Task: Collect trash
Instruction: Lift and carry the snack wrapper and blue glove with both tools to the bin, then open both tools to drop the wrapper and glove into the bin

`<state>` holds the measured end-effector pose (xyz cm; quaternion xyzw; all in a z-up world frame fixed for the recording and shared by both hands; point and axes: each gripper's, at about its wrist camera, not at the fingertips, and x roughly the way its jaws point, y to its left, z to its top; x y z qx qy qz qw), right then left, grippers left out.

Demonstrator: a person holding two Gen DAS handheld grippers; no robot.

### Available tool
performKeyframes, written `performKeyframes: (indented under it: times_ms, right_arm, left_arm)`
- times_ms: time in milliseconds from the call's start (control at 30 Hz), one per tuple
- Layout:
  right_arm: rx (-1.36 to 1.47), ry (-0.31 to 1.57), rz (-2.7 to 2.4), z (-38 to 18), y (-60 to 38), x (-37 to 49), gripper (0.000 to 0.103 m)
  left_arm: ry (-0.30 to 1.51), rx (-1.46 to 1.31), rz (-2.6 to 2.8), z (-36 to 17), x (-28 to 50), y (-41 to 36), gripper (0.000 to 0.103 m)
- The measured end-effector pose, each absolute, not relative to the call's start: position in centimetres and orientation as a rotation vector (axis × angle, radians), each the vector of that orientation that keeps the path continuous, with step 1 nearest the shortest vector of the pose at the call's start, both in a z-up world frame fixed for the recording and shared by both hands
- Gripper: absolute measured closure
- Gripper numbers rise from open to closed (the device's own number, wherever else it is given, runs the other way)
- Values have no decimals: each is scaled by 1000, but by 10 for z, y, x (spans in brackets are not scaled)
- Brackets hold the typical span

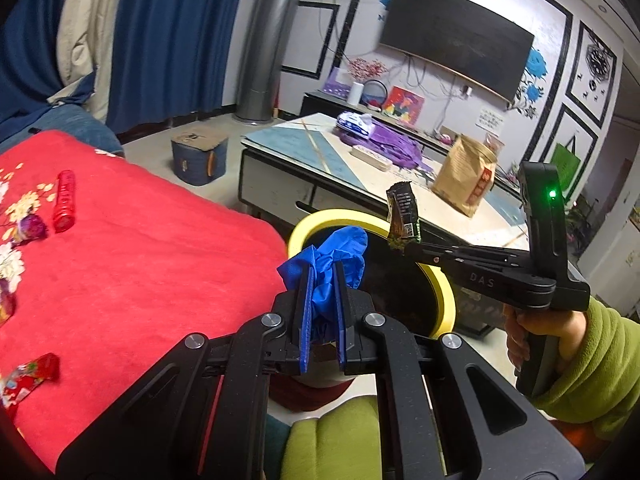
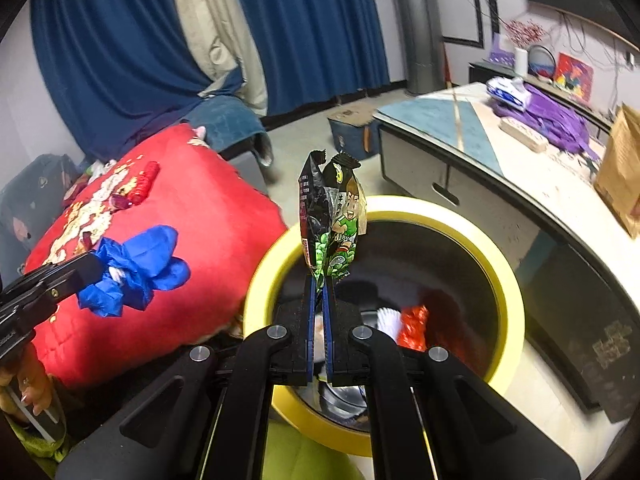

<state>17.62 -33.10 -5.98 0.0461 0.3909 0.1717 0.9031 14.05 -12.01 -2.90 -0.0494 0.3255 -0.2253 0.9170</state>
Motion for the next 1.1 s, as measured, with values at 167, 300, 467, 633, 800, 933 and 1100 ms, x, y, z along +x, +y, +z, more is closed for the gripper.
performKeyframes:
  times_ms: [167, 300, 467, 633, 800, 933, 1100]
  right_arm:
    - [136, 817, 323, -65, -349, 175, 99]
    - [175, 827, 299, -70, -364, 176, 99]
    - [208, 846, 277, -76, -375, 177, 99]
    - [241, 852, 255, -78, -382, 178, 98]
    - [269, 841, 204, -77, -391, 178, 67]
    - [264, 829, 183, -75, -391, 177, 55]
    - [214, 788, 185, -66, -380, 173, 45]
  left_arm:
    - [692, -85, -498, -37, 149, -136, 98]
    - [716, -40, -523, -48, 156, -156, 98]
    - [727, -1, -542, -54, 168, -173, 98]
    - [731, 22, -549, -57, 179, -187, 94]
    - [730, -21, -535, -58, 180, -180, 55]
    - [716, -53, -504, -53, 177, -169, 34]
    - [675, -81, -452, -43, 171, -154, 11]
